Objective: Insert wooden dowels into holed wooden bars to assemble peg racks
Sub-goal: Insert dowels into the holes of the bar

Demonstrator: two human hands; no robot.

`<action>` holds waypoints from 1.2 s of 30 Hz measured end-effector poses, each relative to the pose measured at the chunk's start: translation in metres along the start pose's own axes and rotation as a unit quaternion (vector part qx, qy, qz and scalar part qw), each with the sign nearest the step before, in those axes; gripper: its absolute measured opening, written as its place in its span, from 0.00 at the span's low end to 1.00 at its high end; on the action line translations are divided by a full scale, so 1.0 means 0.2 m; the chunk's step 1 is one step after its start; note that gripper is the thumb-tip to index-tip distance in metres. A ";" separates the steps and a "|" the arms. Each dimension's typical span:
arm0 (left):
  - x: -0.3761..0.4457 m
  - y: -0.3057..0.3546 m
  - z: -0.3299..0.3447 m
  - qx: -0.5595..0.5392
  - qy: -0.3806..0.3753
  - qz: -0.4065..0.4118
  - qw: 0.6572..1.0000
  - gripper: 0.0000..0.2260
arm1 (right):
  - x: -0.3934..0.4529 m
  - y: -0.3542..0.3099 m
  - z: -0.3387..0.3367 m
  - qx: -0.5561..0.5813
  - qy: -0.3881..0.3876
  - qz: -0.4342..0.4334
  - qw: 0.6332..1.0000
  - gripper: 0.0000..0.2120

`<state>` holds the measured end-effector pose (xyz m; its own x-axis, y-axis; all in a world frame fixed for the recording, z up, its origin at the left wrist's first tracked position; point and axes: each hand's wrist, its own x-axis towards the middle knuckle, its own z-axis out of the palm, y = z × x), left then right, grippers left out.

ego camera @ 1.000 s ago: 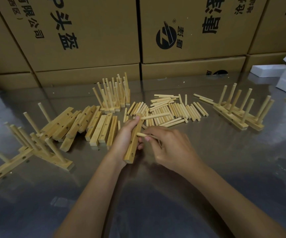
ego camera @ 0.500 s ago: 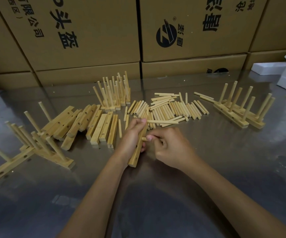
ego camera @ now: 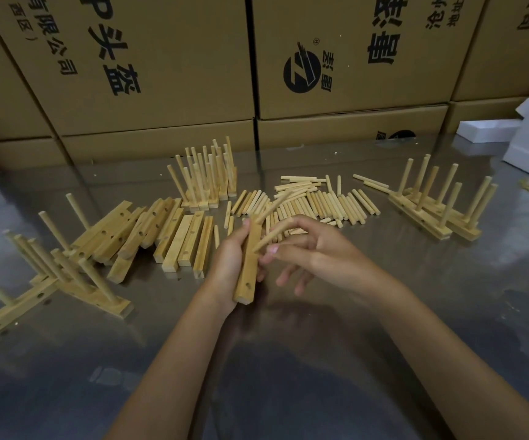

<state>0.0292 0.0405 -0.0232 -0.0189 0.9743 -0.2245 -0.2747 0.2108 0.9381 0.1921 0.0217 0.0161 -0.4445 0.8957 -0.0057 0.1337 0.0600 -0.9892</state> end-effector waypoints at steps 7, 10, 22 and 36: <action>0.02 0.03 -0.05 -0.145 0.054 -0.017 0.988 0.17 | 0.09 0.23 -0.16 -0.441 0.185 -0.037 0.877 0.20; 0.03 0.03 -0.06 -0.160 0.059 -0.024 0.985 0.17 | 0.13 0.32 -0.19 -0.487 0.183 -0.050 0.853 0.20; 0.06 0.02 -0.07 -0.145 0.088 -0.028 0.985 0.16 | 0.03 0.15 -0.02 -0.328 0.103 -0.146 0.928 0.05; 0.02 0.02 -0.03 -0.114 0.082 -0.032 0.990 0.21 | -0.07 -0.02 0.18 -0.481 0.035 -0.255 0.838 0.06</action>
<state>0.0216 0.0447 -0.0217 -0.1450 0.9300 -0.3378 -0.4899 0.2292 0.8411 0.1661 -0.0072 0.0158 -0.6124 0.6675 0.4236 0.6092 0.7399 -0.2853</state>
